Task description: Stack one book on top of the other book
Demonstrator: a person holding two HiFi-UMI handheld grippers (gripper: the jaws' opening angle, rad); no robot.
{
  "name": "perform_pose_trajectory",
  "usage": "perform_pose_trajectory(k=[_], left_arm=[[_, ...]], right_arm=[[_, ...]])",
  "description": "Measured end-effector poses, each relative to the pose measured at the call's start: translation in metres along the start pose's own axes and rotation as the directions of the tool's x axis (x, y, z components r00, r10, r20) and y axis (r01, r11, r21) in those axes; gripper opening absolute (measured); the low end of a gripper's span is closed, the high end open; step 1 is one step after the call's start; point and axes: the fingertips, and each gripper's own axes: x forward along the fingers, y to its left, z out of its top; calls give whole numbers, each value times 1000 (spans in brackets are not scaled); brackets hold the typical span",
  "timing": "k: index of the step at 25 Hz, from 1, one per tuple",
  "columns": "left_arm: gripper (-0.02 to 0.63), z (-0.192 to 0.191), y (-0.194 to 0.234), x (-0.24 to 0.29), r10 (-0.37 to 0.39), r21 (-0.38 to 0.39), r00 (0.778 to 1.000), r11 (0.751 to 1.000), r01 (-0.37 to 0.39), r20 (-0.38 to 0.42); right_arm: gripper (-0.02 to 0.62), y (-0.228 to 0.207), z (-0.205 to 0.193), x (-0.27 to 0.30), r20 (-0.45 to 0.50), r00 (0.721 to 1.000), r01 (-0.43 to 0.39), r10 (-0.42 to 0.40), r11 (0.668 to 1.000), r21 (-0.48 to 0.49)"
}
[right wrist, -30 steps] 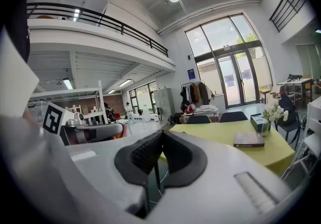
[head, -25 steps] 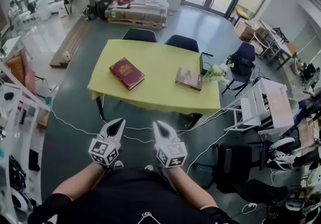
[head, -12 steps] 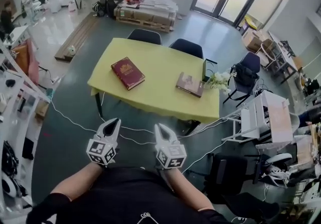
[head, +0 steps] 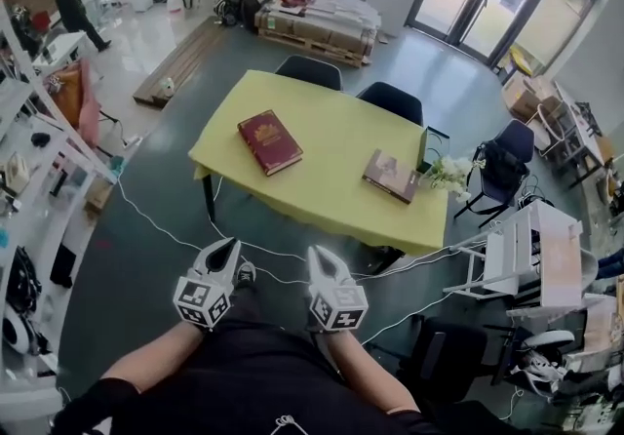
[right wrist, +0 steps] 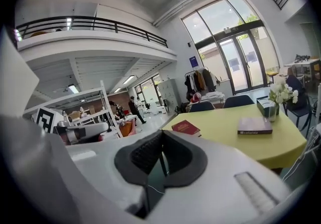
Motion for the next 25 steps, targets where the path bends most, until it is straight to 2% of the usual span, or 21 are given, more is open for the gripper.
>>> perform_pose_trajectory(k=[4,9,12,17,21,25], left_arm=[[6,6,24,21,12,-6,1000,1000,-12,5],[6,5,49,85,-17,-44,1000,999,16,-16],[6,25,61,131,-64,-32,998,997,63,-12],[6,63,97,207,-130,-15,991,991,130,-6],[6,87,138,268,-155,-20,988,988,155,-6],[6,110,162,319,-219,7,976,976,219,1]], right_arm=[[3,-3,17,28,21,1000,-20,20,1000,-15],[3,-29,30,65,21,1000,7,-6,1000,-29],[3,-53,44,90,3,999,51,-51,998,-26],[3,-84,96,151,38,993,112,-111,993,-22],[3,-99,132,212,85,990,117,-117,993,-1],[3,-110,158,266,101,987,127,-126,992,-3]])
